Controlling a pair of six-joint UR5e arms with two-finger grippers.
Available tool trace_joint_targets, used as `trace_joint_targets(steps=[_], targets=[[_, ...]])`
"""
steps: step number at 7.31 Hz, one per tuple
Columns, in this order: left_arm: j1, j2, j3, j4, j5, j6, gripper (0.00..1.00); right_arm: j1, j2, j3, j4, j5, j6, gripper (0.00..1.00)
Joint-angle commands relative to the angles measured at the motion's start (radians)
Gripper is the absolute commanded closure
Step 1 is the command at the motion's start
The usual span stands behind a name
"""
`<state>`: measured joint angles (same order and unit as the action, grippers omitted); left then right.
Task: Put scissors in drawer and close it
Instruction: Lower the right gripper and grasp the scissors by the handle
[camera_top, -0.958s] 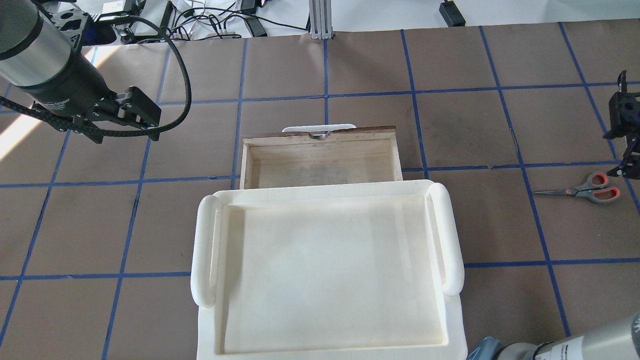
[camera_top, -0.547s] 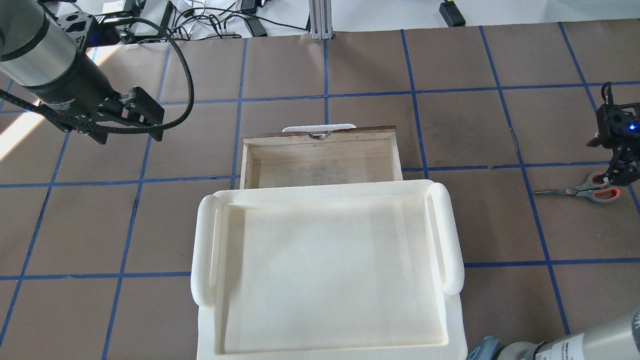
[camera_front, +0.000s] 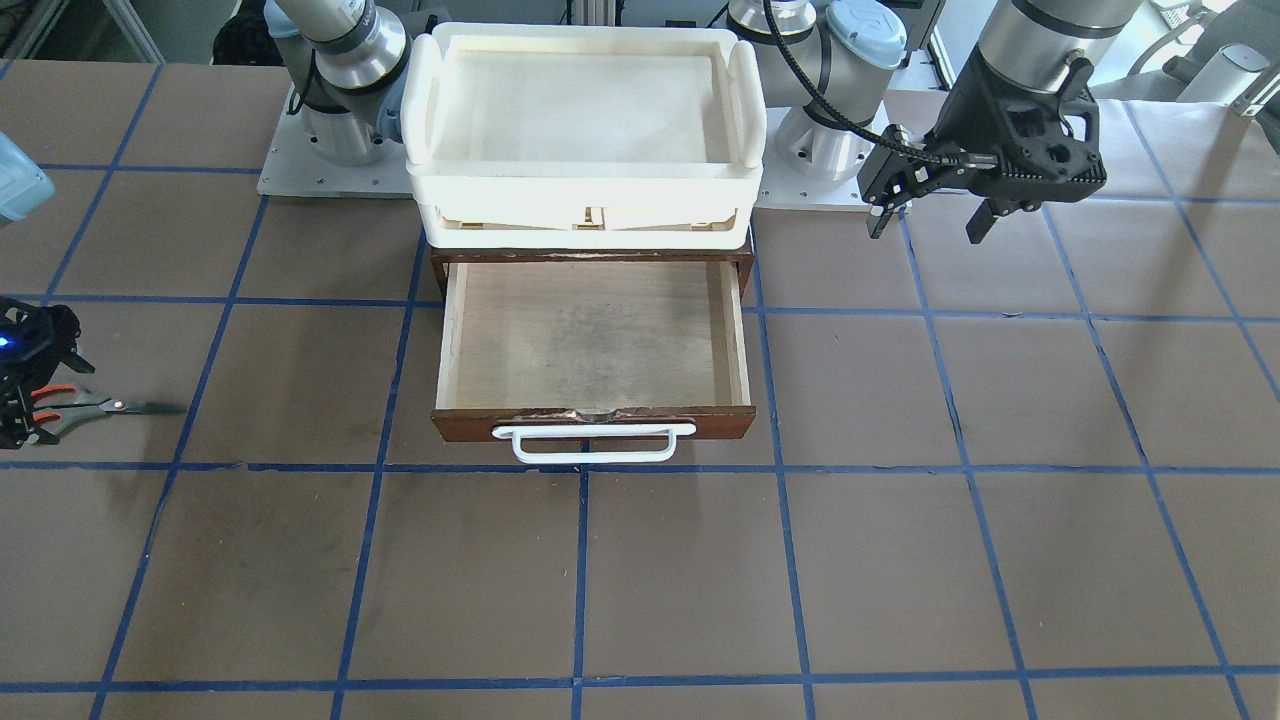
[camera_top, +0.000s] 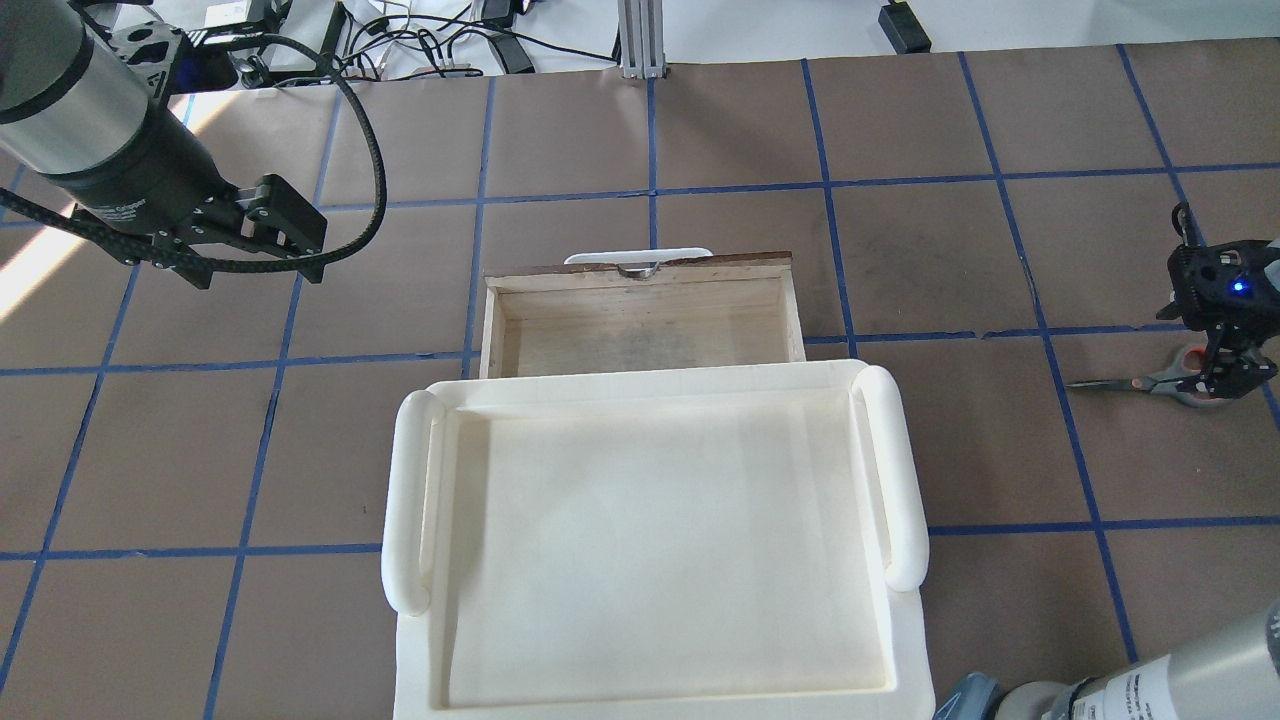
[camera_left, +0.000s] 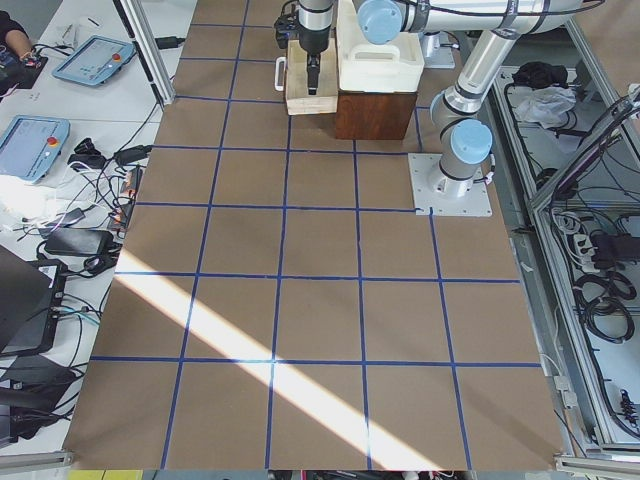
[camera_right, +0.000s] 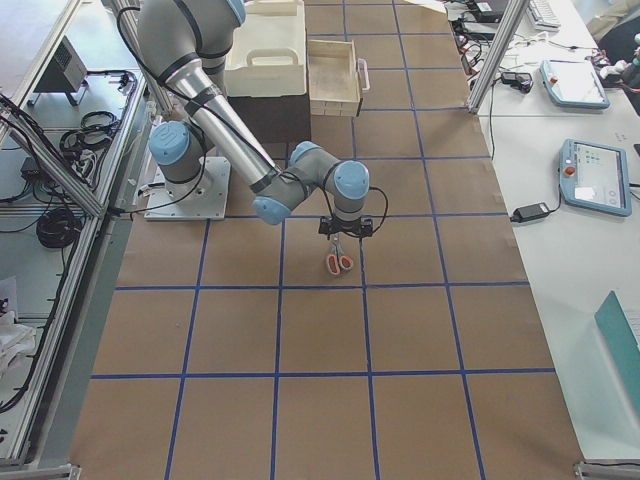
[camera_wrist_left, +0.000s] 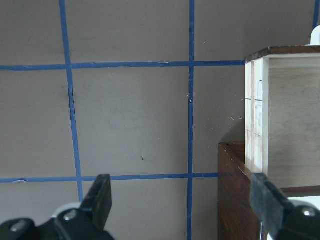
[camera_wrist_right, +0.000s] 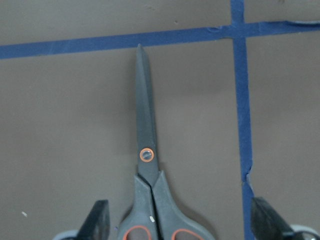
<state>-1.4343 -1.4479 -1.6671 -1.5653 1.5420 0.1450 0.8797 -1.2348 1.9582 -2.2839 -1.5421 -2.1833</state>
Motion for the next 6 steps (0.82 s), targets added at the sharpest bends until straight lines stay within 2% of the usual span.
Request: trace_joint_targets(steps=[1,6], targets=[[0.0,0.004,-0.002,-0.001,0.001,0.004,0.0,0.004,0.014,0.025,-0.042,-0.027,-0.003,0.0],[0.0,0.006,-0.002,-0.001,0.012,0.008,0.0,0.008,0.012,0.05,-0.045,-0.015,-0.024,0.01]])
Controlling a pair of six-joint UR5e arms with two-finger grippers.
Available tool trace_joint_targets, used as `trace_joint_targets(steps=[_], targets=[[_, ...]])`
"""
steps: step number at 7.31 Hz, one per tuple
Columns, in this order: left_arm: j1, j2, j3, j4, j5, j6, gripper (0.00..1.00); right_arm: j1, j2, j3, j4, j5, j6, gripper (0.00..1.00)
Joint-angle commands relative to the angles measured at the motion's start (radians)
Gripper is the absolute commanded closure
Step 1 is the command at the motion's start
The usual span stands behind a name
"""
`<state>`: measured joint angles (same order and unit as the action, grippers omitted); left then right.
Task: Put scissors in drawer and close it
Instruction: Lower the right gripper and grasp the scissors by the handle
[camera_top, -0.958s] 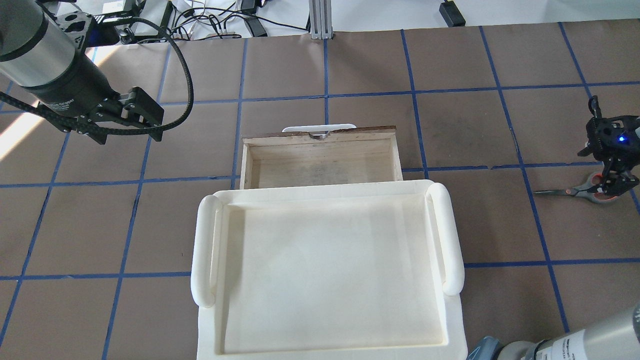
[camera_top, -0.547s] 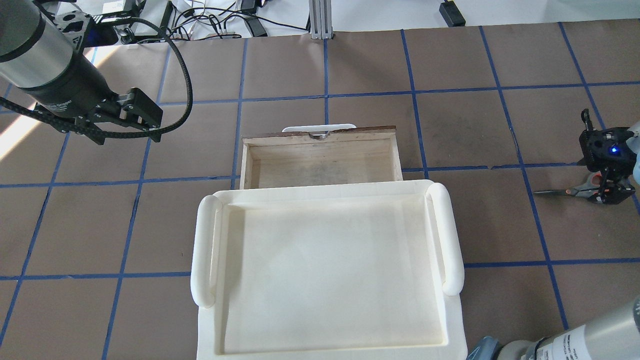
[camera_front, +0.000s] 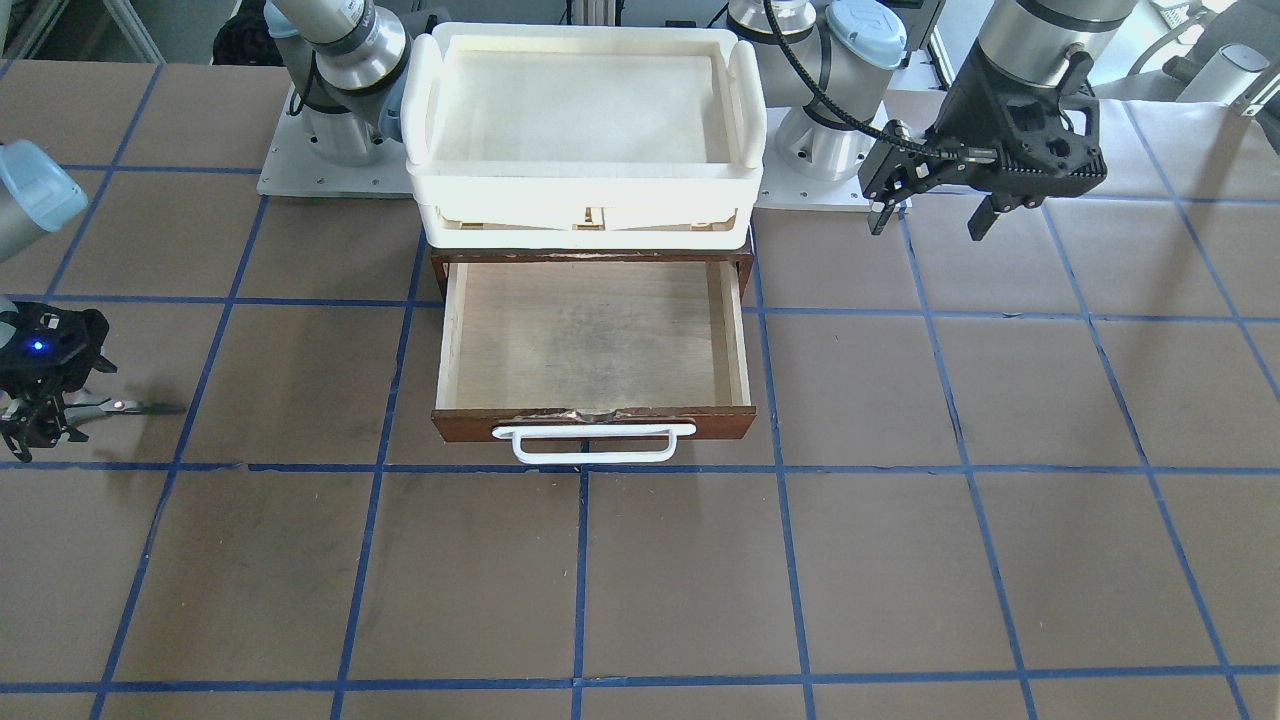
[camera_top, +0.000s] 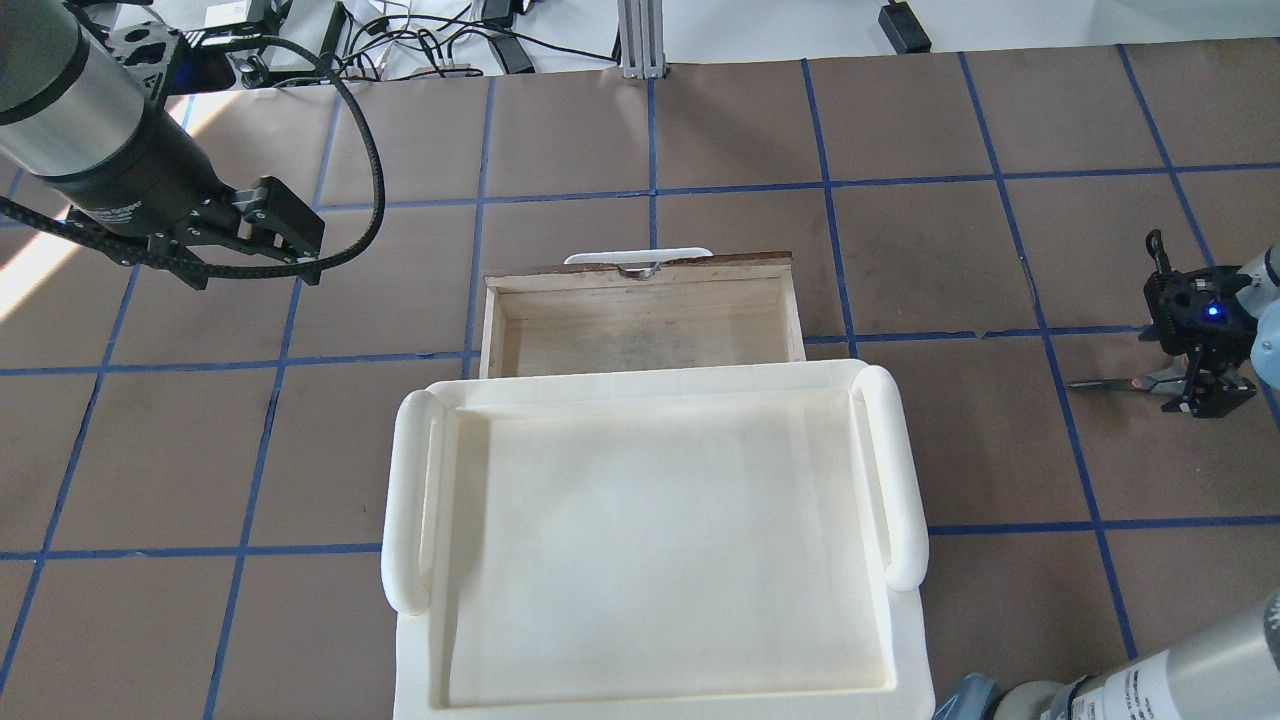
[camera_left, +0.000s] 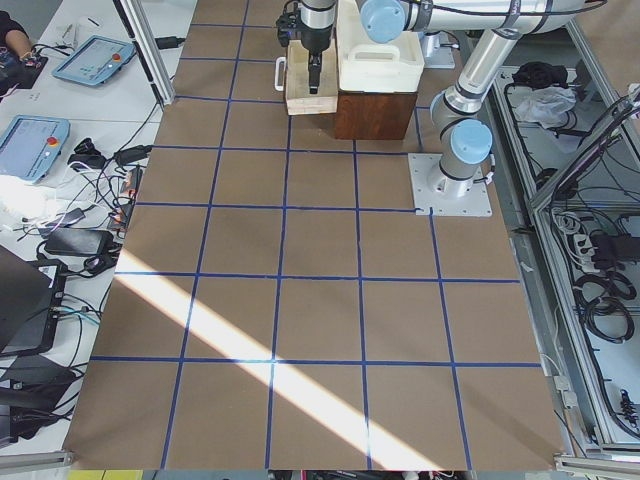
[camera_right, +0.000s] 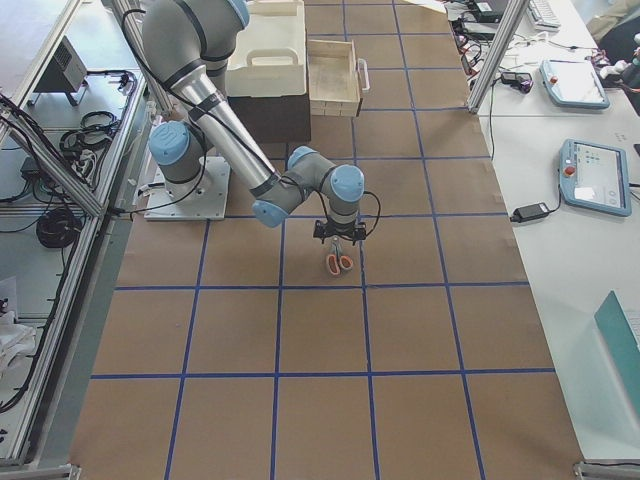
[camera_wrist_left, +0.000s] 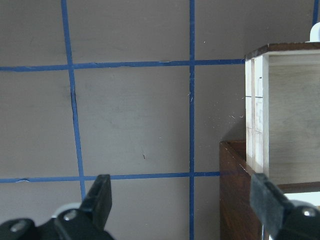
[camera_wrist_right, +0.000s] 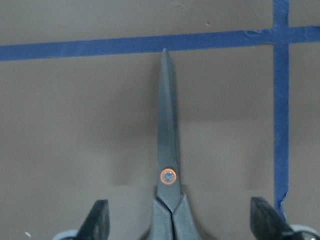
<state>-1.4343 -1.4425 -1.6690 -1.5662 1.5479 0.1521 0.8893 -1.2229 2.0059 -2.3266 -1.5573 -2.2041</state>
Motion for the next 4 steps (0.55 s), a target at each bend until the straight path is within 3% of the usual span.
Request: trace_joint_targets(steps=[1,4], targets=[[0.0,0.001,0.0,0.0,0.018,0.003,0.0,-0.001,0.002,0.005,-0.023,-0.006,-0.003,0.01],[0.0,-0.001,-0.002,0.0,0.021,0.003,0.0,-0.001,0.005,0.06,-0.121,-0.007,-0.003,0.01]])
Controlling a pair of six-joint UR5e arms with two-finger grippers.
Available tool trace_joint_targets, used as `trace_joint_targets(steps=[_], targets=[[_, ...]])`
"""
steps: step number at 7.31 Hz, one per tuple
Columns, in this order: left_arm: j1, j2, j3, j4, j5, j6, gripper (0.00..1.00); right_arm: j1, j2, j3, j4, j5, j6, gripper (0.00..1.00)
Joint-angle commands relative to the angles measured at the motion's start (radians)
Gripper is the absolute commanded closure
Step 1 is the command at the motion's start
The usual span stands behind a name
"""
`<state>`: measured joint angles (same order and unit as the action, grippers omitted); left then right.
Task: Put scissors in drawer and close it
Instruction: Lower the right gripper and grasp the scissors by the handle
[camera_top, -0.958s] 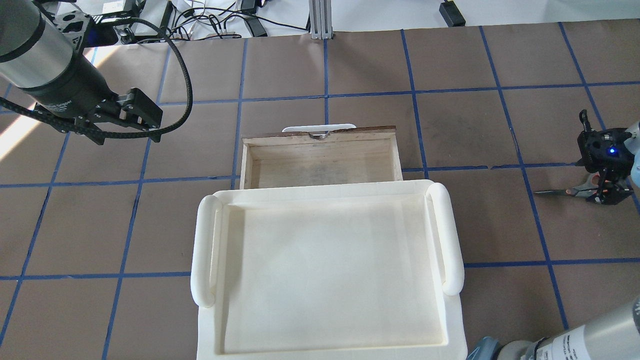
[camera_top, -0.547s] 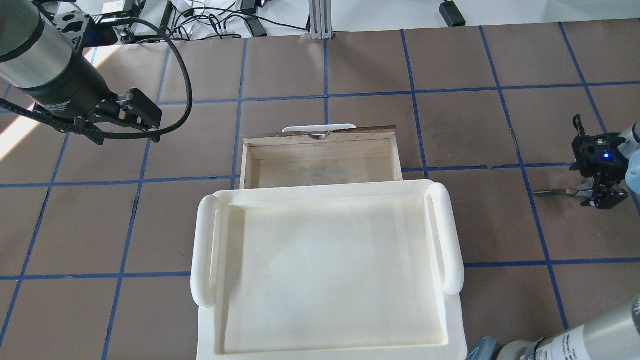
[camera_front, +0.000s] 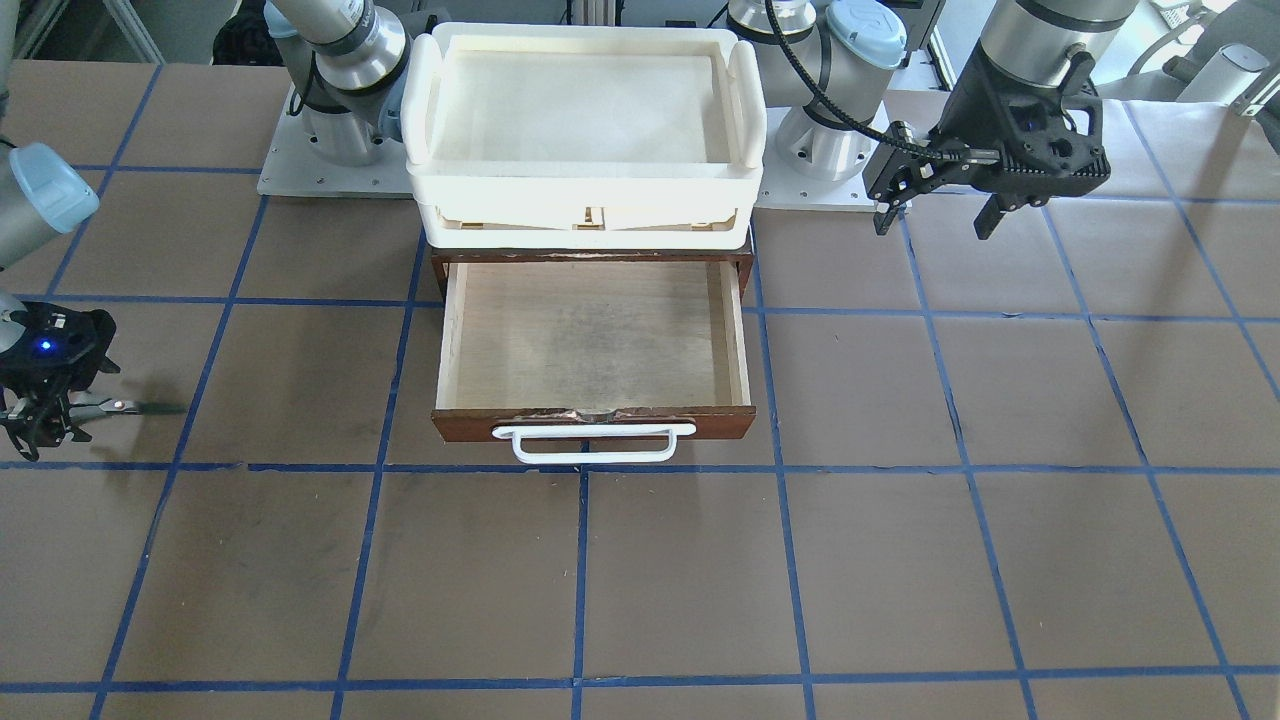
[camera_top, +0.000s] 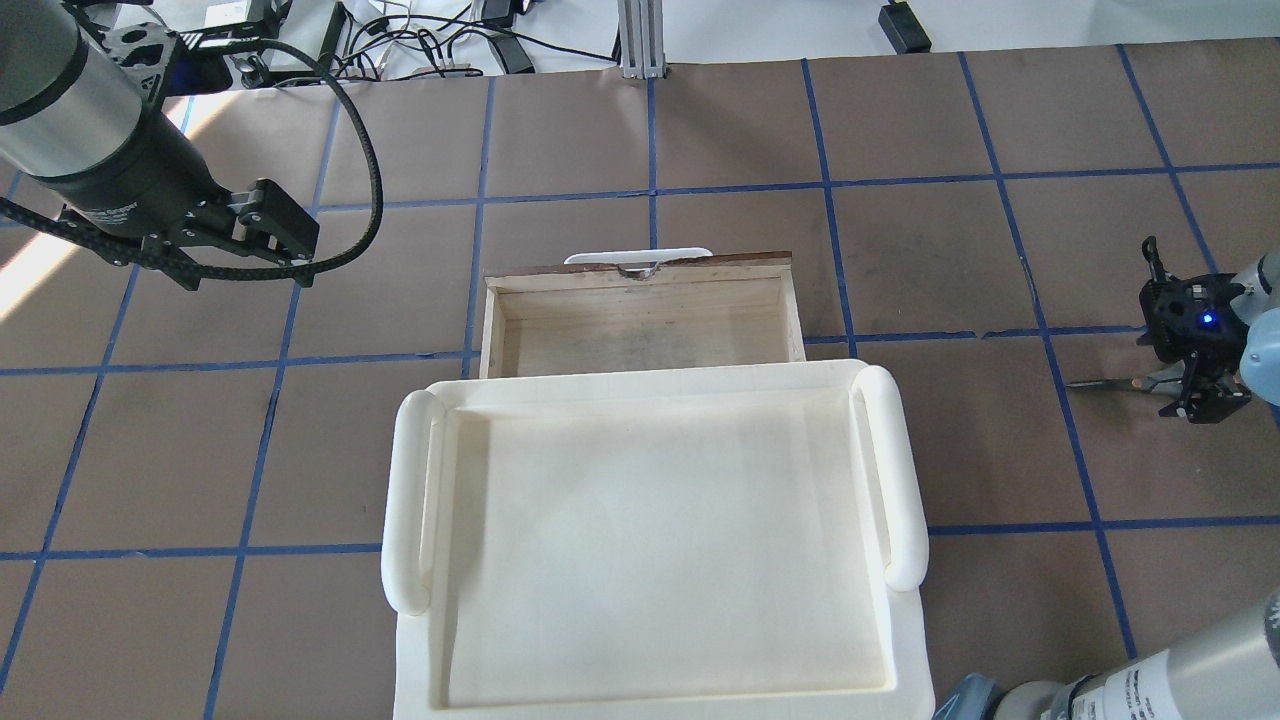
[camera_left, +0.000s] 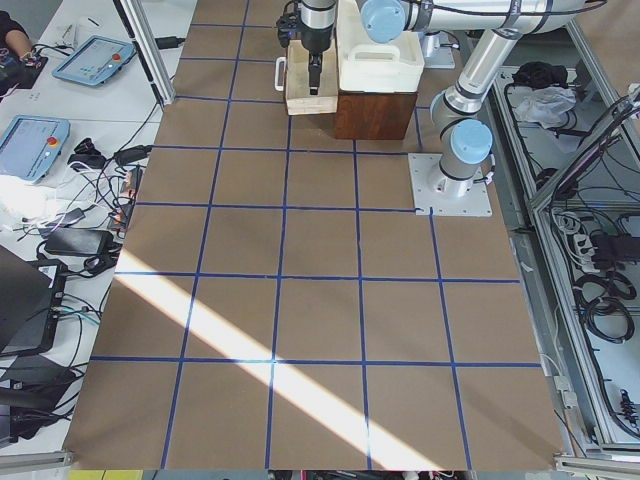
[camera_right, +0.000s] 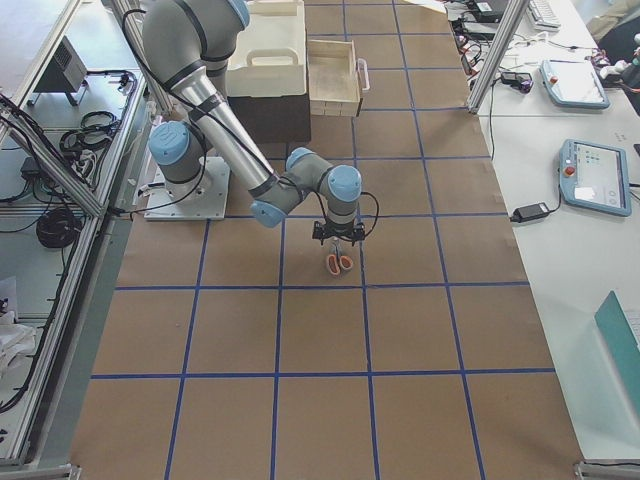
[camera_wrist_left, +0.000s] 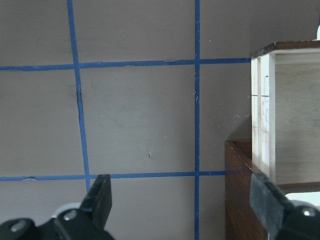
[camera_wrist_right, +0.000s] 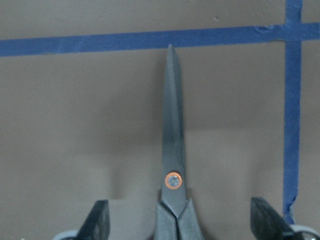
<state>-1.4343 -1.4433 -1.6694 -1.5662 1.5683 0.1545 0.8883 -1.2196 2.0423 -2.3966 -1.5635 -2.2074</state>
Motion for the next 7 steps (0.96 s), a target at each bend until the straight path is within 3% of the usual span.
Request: trace_joint_targets(steps=[1,4,7], targets=[[0.0,-0.002,0.0,0.002,-0.002,0.0,0.0,-0.002,0.002,0.022,-0.053,0.0,-0.003,0.01],[0.0,0.0,0.0,0.0,-0.002,-0.001,0.0,-0.009,0.006,0.021,-0.05,0.002,-0.006,0.01],[0.0,0.0,0.0,0.0,-0.001,0.0,0.0,-0.025,0.008,0.022,-0.053,-0.001,-0.012,0.22]])
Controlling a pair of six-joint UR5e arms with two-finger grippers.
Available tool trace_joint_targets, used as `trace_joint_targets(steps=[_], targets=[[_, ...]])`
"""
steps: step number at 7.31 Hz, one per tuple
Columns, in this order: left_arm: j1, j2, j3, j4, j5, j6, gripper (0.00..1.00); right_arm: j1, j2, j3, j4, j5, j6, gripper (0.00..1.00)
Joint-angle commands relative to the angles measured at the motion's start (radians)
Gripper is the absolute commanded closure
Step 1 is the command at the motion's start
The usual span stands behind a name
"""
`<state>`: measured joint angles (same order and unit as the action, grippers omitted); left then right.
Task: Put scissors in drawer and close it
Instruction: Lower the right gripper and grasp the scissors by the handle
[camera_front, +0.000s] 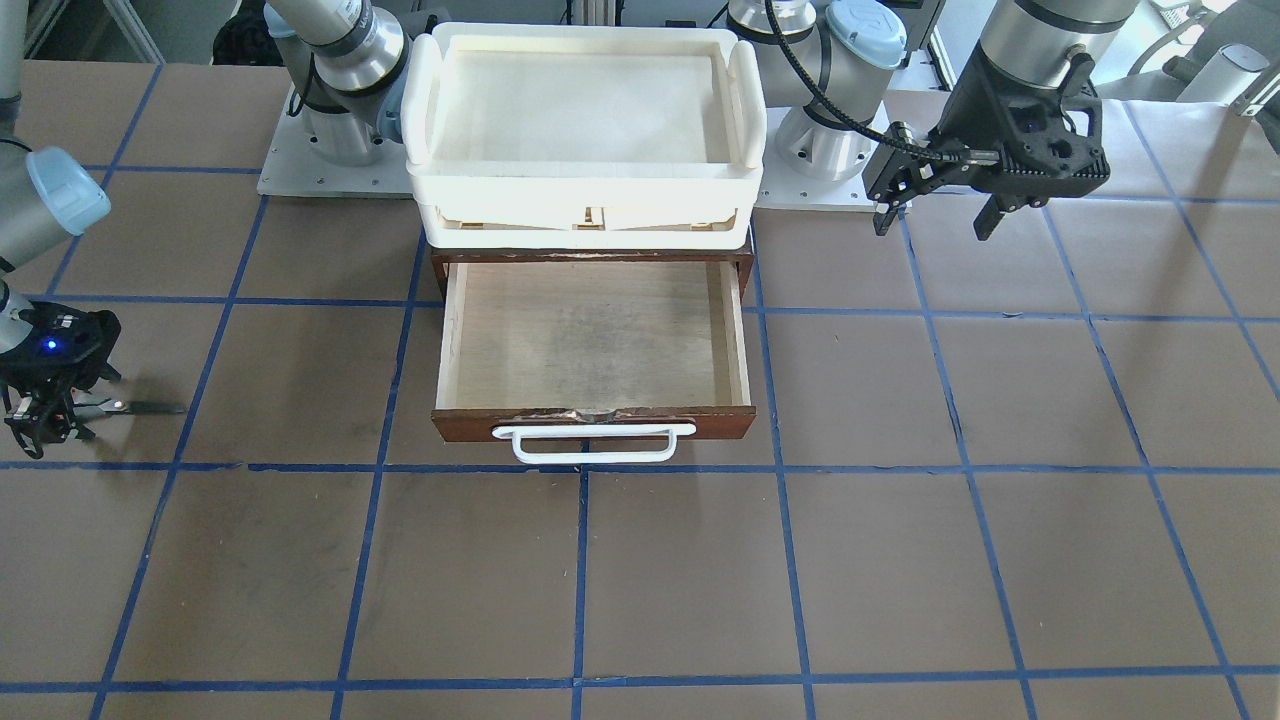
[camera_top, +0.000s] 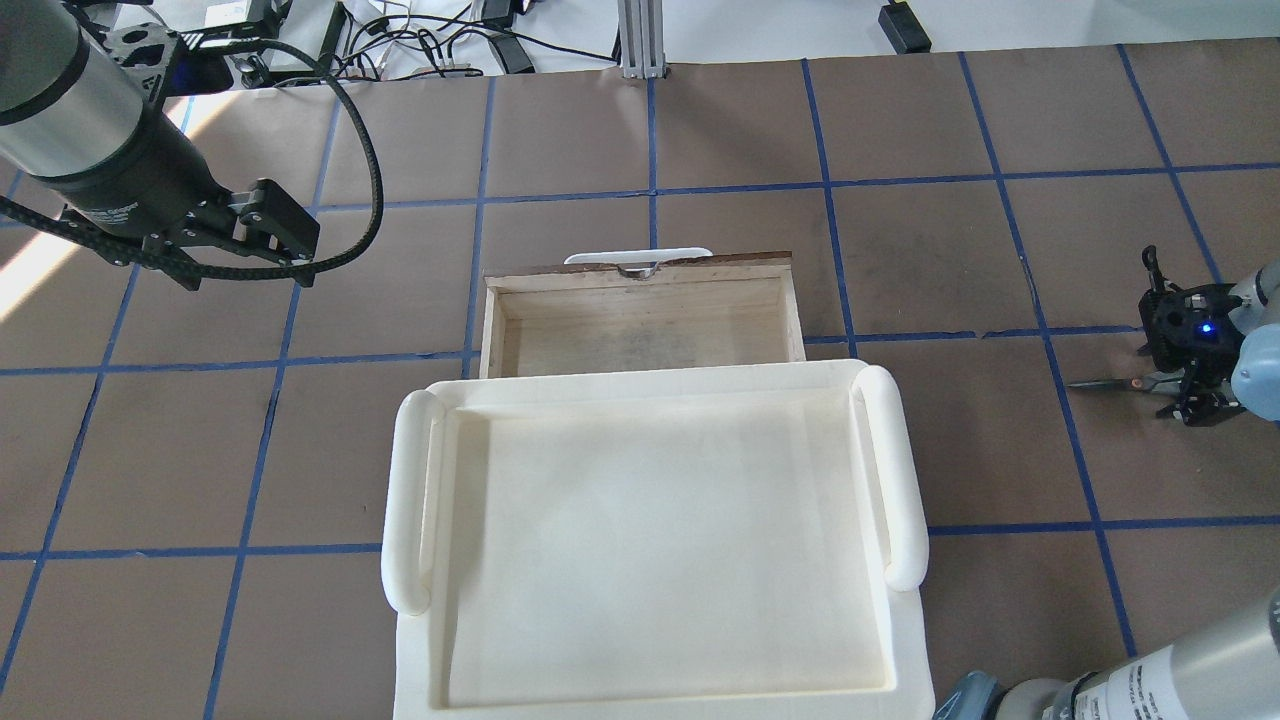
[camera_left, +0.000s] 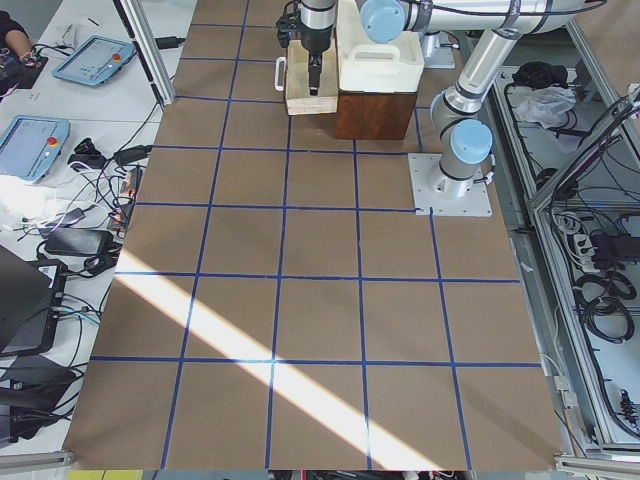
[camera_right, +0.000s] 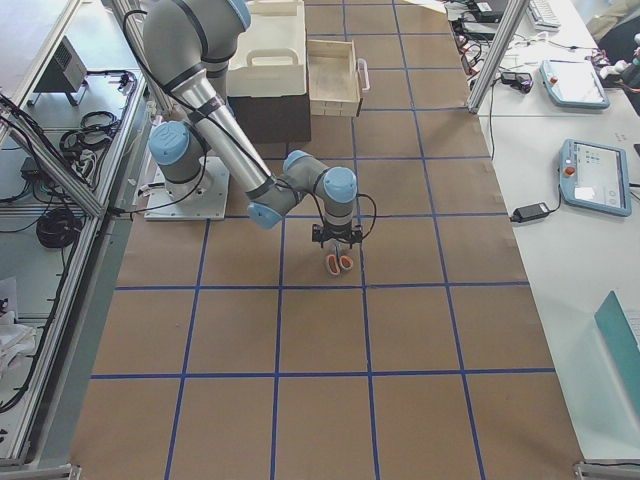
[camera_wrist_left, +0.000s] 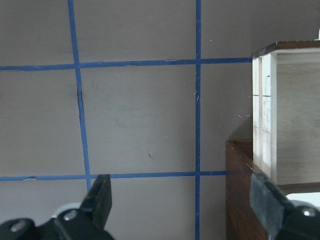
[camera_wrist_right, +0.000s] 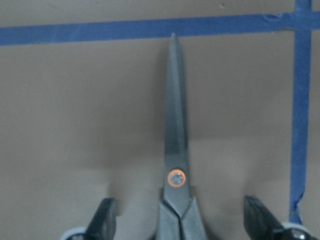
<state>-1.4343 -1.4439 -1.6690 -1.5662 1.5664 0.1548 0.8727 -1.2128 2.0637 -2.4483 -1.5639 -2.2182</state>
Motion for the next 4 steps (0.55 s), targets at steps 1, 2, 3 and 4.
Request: trace_joint_targets(steps=[1,2,3,4], targets=[[0.0,0.0,0.0,0.0,0.001,0.0,0.0,-0.011,0.001,0.0,-0.004,0.001,-0.015,0.33],[0.0,0.002,0.0,0.0,0.003,0.0,0.0,-0.011,0.001,0.0,-0.003,-0.001,-0.015,0.4],[0.0,0.002,0.0,0.0,0.003,0.0,0.0,-0.009,-0.001,0.0,-0.001,-0.002,-0.009,0.41],[0.0,0.002,0.0,0.0,0.003,0.0,0.0,-0.011,-0.001,0.0,0.0,-0.002,-0.009,0.47]])
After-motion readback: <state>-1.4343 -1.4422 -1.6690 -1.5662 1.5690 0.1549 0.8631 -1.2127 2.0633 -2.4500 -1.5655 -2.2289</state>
